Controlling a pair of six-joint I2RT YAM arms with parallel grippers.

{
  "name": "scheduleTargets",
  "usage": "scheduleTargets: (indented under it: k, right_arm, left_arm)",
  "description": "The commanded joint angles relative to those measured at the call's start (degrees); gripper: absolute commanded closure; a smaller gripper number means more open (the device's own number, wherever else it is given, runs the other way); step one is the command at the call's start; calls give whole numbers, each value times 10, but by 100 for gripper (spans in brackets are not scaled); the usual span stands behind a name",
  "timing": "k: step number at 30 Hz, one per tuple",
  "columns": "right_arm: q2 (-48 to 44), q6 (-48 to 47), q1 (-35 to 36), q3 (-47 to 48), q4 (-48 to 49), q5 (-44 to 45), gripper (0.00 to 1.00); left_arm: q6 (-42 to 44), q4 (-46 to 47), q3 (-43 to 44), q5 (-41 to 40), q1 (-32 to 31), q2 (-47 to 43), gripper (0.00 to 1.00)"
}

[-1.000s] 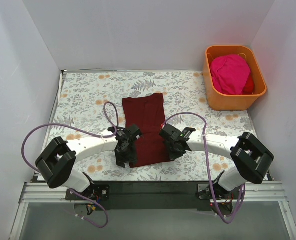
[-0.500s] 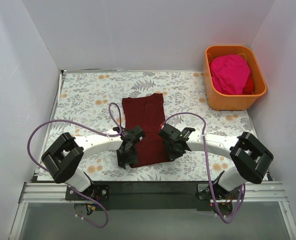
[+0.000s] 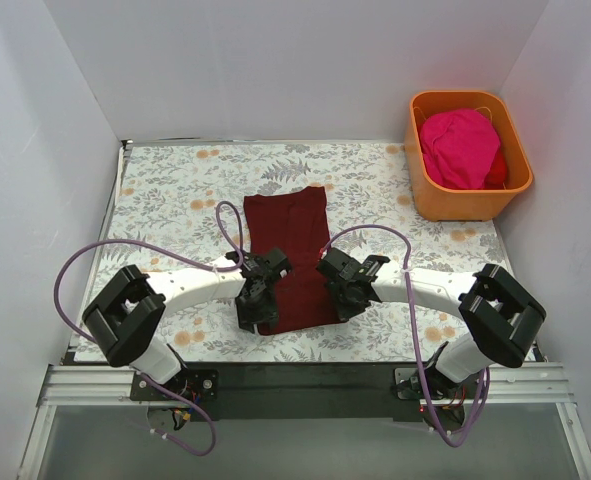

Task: Fold and stack the t-shirts
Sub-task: Fold the tshirt

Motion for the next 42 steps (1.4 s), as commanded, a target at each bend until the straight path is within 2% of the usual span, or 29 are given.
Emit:
scheduleTargets:
  k: [1,6,12,15,16,22,25,29,30,33,37,40,42]
  right_arm:
    - [31,7,12,-16,11,-20,99]
    - [35,5,12,-14,11,-20,99]
    - [32,6,12,-16,11,-19,99]
    - [33,6,12,-15,11,-20,99]
    - [32,3,12,-14,11,-20,99]
    - [3,3,38,-11,-40,-73,99]
    - [-47,51,97,-32,-74,-95,99]
    - [-119,125,173,-62,-117,-118,99]
    - [-131,141,197,-63,-143,-119,99]
    - [-182,175,215,-52,-170,-127,99]
    - [-226,166,196,23,-231,-85,99]
    - [-223,134,146,76,-277,-21,99]
    - [-212,85,92,117,-280,-9,99]
  left_arm:
    - [-7,2,-12,-13,-3,10,57]
    - [-10,2,-27,-24,-3,16,61]
    - [-12,8,-47,-22,-3,26,74]
    - [-12,12,-57,-21,-3,27,87]
    - [-13,12,-58,-20,-3,27,100]
    - [-12,-28,-67,3,-13,-16,100]
    - [-46,-71,-73,12,-61,-73,100]
    - [-126,-119,-71,33,-172,-124,100]
    - [-145,-124,-69,61,-192,-140,100]
    - [-188,-144,-59,80,-239,-162,100]
    - [-166,-196,1,53,-218,-197,100]
    - [-72,-188,58,47,-100,-194,100]
    - [-9,-181,104,41,-59,-180,100]
